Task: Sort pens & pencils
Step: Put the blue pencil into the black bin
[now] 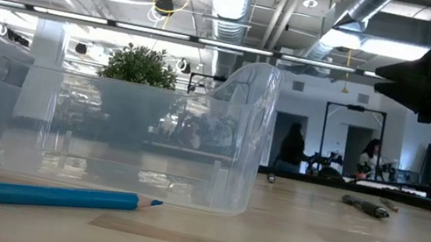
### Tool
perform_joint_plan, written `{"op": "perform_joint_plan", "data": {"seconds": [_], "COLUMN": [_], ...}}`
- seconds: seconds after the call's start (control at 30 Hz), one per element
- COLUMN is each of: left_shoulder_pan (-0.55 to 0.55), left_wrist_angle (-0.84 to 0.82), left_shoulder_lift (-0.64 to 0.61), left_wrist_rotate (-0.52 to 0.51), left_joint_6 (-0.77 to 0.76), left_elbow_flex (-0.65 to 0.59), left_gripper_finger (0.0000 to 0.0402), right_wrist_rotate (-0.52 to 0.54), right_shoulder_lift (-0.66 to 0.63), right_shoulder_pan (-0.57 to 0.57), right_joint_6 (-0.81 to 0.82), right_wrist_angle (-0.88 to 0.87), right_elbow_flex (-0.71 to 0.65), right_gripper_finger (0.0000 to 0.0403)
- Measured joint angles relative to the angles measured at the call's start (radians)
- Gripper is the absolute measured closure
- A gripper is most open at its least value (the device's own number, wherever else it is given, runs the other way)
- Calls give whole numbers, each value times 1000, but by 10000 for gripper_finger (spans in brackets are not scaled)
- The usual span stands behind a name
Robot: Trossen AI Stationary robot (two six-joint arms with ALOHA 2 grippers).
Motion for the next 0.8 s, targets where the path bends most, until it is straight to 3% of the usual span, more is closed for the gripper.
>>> {"op": "perform_joint_plan", "data": {"seconds": [0.47, 0.8], "left_shoulder_pan": [26, 28], "left_wrist_angle": [-27, -37], "left_shoulder_lift": [87, 97], "left_wrist_rotate": [169, 145], "left_joint_6": [-123, -166], "left_elbow_flex": [0, 2], "left_gripper_finger": [184, 184], "right_wrist_rotate": [0, 0], "right_shoulder_lift": [11, 12], "right_shoulder_pan": [0, 0], "right_joint_6": [0, 0], "right_wrist_angle": [0, -1], "right_elbow_flex": [0, 0], "right_gripper_finger": [135, 135]}}
